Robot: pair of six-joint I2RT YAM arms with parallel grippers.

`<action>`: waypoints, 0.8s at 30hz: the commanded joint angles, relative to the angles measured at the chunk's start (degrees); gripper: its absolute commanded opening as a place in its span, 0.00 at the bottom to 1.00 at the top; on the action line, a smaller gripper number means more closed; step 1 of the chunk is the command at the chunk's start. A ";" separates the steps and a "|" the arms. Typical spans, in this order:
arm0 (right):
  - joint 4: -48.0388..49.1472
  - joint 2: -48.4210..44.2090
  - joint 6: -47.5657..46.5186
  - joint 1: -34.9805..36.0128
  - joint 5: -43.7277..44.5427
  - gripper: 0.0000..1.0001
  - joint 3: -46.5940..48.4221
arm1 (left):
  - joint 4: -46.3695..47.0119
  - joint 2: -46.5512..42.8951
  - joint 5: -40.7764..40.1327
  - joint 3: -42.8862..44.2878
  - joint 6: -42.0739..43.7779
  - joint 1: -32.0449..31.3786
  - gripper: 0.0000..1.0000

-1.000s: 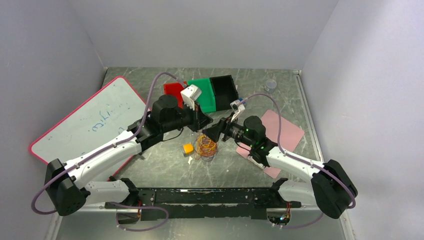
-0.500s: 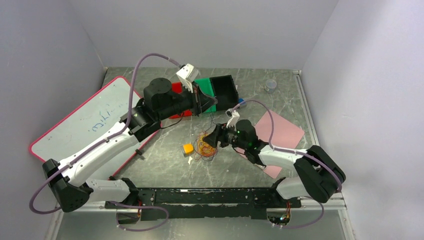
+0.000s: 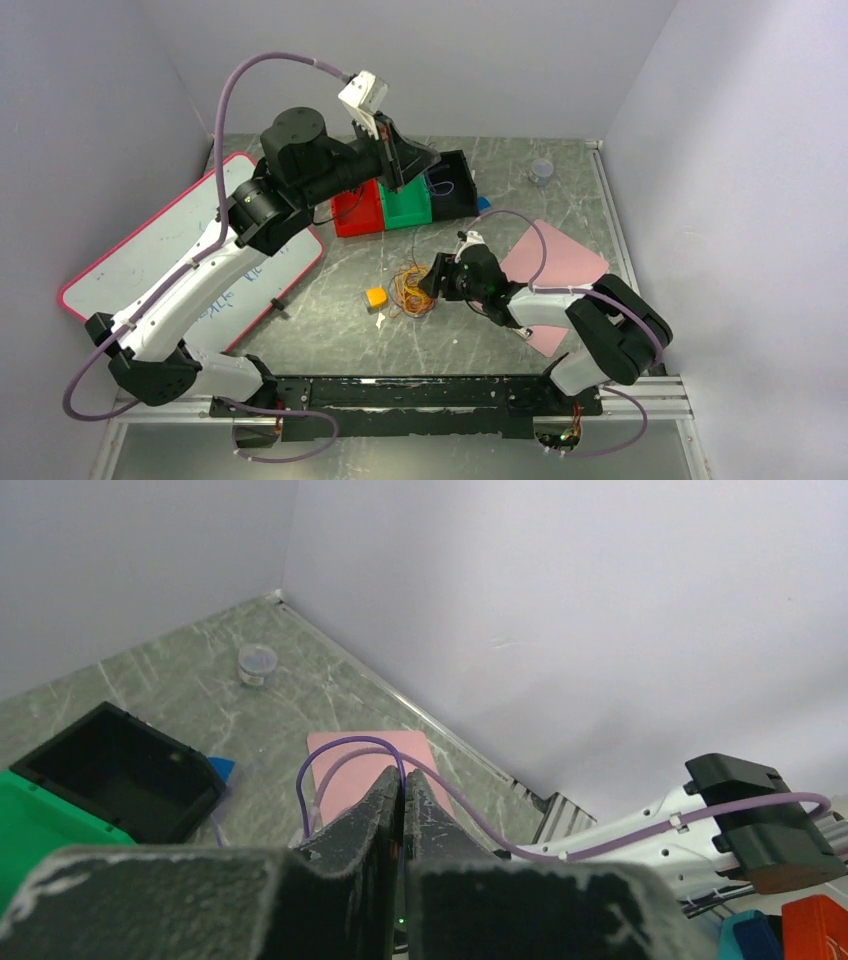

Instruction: Untangle the cables

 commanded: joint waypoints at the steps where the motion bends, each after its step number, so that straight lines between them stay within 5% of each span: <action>1: -1.27 1.39 1.18 0.23 3.29 0.64 0.06 | -5.11 2.67 -0.78 7.46 3.42 -0.36 0.07; 16: -1.46 4.40 1.18 0.24 2.76 0.64 0.19 | -14.47 13.77 -0.78 37.59 8.42 -0.33 0.07; 24: -2.16 5.03 1.06 0.27 3.56 0.63 -0.14 | -9.87 13.51 -3.15 41.04 8.87 -0.24 0.07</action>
